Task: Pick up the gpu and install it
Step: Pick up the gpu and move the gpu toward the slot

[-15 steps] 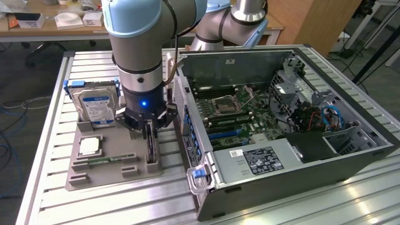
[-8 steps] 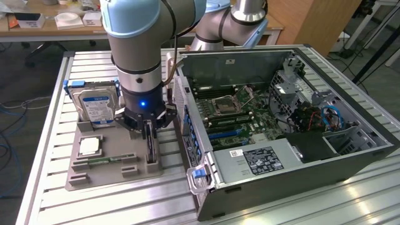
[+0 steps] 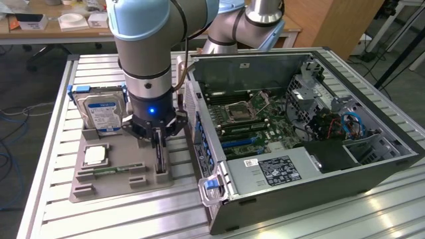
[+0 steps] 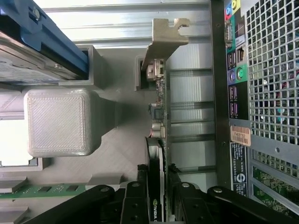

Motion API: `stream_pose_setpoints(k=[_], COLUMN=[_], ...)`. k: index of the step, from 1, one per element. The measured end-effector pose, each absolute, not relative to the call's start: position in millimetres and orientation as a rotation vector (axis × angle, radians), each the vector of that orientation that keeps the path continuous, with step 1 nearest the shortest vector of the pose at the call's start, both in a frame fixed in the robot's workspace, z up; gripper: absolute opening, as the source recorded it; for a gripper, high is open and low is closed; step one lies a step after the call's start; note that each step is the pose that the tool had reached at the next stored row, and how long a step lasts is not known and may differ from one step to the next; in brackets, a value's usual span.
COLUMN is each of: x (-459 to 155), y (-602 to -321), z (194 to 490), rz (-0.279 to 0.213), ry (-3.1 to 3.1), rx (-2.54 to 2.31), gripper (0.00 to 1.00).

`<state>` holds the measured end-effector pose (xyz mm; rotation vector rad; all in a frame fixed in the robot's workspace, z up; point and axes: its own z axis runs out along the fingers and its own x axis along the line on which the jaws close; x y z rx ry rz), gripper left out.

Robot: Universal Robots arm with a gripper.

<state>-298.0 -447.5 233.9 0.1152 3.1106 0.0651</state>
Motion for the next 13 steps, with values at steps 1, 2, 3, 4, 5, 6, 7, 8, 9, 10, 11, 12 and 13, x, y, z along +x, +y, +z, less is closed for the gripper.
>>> stream_pose_setpoints(k=[1, 2, 3, 4, 5, 6, 7, 8, 9, 10, 11, 12, 13], x=[-298.1, -298.1, -298.1, -298.0, -298.0, -298.1, -298.1, -298.1, -298.1, -298.0, -298.0, -298.0, -298.0], y=[-447.6, -447.5, -447.5, -447.5, -447.5, -447.6, -447.6, -447.6, -447.6, -447.6, -447.5, -447.6, -447.5], z=[233.9, 233.8, 233.6, 233.5, 233.4, 233.2, 233.2, 233.1, 233.0, 232.9, 232.8, 232.8, 232.8], rz=[0.065, 0.065, 0.065, 0.065, 0.065, 0.065, 0.065, 0.065, 0.065, 0.065, 0.065, 0.065, 0.065], ry=[3.111, 3.111, 3.111, 3.111, 3.111, 3.111, 3.111, 3.111, 3.111, 3.111, 3.110, 3.110, 3.110], rx=[0.115, 0.115, 0.115, 0.115, 0.115, 0.115, 0.115, 0.115, 0.115, 0.115, 0.115, 0.115, 0.115], gripper=[0.31, 0.26, 0.26, 0.26, 0.26, 0.26, 0.26, 0.26, 0.26, 0.26, 0.26, 0.26, 0.26])
